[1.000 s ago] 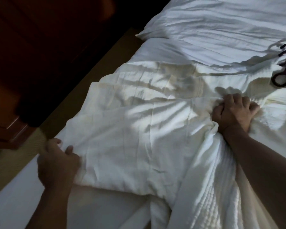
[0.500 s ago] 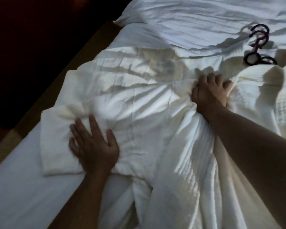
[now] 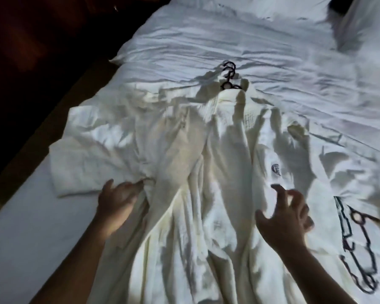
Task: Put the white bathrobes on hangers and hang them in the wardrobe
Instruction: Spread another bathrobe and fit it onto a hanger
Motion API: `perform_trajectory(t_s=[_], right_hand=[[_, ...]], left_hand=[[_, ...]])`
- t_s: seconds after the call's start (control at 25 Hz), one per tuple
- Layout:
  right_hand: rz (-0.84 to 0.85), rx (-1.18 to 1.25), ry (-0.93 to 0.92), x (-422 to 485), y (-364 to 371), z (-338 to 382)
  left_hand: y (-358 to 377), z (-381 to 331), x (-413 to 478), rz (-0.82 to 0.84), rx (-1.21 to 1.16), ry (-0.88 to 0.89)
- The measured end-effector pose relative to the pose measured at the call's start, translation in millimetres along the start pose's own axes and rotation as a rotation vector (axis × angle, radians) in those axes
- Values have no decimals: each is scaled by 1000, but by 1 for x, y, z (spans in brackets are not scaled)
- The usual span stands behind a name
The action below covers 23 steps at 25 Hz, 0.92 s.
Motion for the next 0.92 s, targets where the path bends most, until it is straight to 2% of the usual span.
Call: perform_trajectory(t_s=[0.08,0.12,0.16,0.24,0.32,0.4,0.48,0.52,0.56,0.6,0.64,0.68,0.72,0.76,0.8,0.84,0.92], right_hand=[[89,197,346,-73,-12,-104],[204,259,462,-105,-7,-142],[319,287,501,-128,3,-171],[469,265,453,-147,25,-203],[535,217,374,-157,34,-214],[563,186,267,-165,28,-197],[499,121,128,-176,18,-191],[445,106,92,-181,13,-191],[390,139,92,-186,8,-195],[336,204,126,-192,1,-201],[268,259,188,-198,-6,-211],[204,293,259,-202,-14,-223],[186,302,345,-204,-17,-243],[200,298,423,-206,-21,-258],[230,270,465,-205,-23,-274],[280,269,476,-202,-24,-286],[387,371,447,-196,-21,-293]], left_hand=[[47,7,-93,-5,-78,0],[69,13,-131,8,-79,-8],[86,20,-164,48,-43,-40],[107,29,-199,124,101,-70],[100,16,-230,102,165,-30],[77,-19,-261,-4,173,-39],[68,-64,-296,-24,83,33],[77,-84,-309,63,-41,132],[90,-106,-325,262,-235,221],[111,-125,-341,527,-432,280],[129,-135,-354,717,-532,297],[143,-132,-355,734,-520,316],[149,-122,-347,603,-416,319],[150,-107,-333,392,-305,285],[148,-86,-321,222,-185,188],[146,-67,-311,119,-111,80],[153,-41,-298,197,-242,-130]])
Point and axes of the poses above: each hand's wrist, its own x-axis towards the middle knuckle, its own y-axis out of the palm, z = x × y, the point moved 4 cm from there along x, towards the middle knuckle, and after that the axes turned 15 degrees about z, right-handed, at the moved point
